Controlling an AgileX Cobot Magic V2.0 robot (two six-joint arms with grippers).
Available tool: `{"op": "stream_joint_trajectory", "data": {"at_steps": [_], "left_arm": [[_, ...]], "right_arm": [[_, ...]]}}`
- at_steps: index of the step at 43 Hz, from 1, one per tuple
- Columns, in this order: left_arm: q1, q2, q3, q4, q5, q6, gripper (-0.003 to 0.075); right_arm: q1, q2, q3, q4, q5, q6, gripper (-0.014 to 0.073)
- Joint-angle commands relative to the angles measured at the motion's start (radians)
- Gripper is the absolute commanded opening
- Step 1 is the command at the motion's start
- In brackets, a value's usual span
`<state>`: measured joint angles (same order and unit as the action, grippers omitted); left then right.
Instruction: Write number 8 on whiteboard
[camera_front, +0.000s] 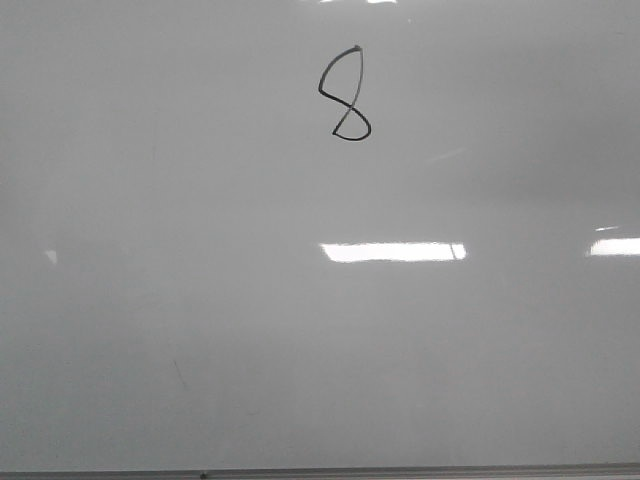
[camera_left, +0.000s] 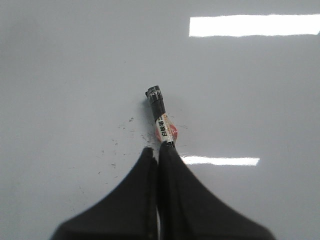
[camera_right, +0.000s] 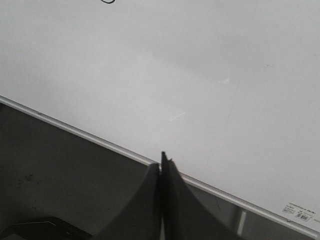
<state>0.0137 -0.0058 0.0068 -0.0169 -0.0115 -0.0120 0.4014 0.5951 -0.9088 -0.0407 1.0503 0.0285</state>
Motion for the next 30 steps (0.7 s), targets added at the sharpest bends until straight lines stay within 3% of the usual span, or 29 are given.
{"op": "stream_joint_trajectory", "data": {"at_steps": [1, 17, 30], "left_arm": [[-0.007, -0.014, 0.012, -0.009, -0.087, -0.002, -0.0021], [-0.007, -0.014, 0.012, -0.009, -0.087, -0.002, -0.0021], [-0.007, -0.014, 0.012, -0.009, -0.087, -0.002, -0.0021]], "right_arm": [[0.000, 0.002, -0.021, -0.014, -0.061, 0.002, -0.0071], [-0.003, -0.013, -0.011, -0.022, -0.067, 0.002, -0.0071], [-0.287, -0.224, 0.222, -0.053, -0.235, 0.001, -0.0071]]}}
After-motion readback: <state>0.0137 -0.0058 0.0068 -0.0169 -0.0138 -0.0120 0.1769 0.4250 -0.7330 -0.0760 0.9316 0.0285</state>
